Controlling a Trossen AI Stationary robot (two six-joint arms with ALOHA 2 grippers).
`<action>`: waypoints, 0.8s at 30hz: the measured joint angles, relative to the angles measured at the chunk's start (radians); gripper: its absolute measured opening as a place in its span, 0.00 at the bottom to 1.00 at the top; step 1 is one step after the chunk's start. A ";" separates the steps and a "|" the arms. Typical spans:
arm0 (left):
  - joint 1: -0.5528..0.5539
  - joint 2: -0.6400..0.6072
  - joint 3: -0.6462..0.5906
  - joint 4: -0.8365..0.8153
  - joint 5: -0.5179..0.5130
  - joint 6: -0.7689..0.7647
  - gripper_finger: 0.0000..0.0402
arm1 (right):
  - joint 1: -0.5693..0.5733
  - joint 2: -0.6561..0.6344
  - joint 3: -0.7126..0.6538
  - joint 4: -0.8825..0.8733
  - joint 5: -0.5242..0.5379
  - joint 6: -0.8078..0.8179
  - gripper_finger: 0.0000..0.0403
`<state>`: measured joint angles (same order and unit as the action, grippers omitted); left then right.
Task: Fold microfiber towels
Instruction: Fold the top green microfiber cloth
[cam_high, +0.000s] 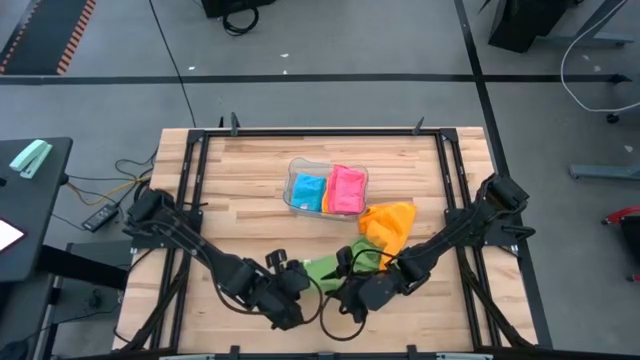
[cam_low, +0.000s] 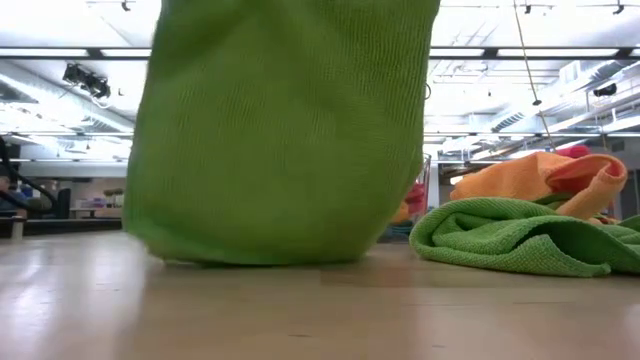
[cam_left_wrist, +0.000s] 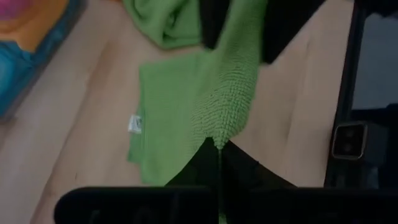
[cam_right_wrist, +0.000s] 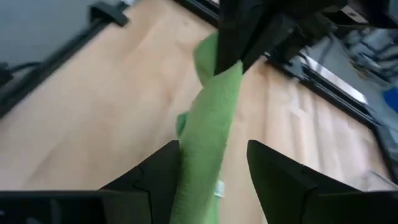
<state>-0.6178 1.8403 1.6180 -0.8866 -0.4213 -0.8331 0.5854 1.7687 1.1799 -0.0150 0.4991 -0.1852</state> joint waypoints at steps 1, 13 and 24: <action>0.002 -0.005 0.000 0.007 -0.007 0.004 0.02 | 0.000 0.000 0.008 -0.022 0.019 0.003 0.49; 0.004 -0.064 0.001 0.039 -0.093 0.018 0.02 | 0.001 -0.116 0.058 -0.170 -0.006 0.209 0.49; 0.015 -0.063 0.001 0.044 -0.153 0.014 0.03 | 0.000 -0.113 0.058 -0.182 -0.006 0.362 0.49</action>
<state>-0.6025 1.7771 1.6192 -0.8425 -0.5740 -0.8189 0.5858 1.6553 1.2378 -0.1975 0.4930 0.1772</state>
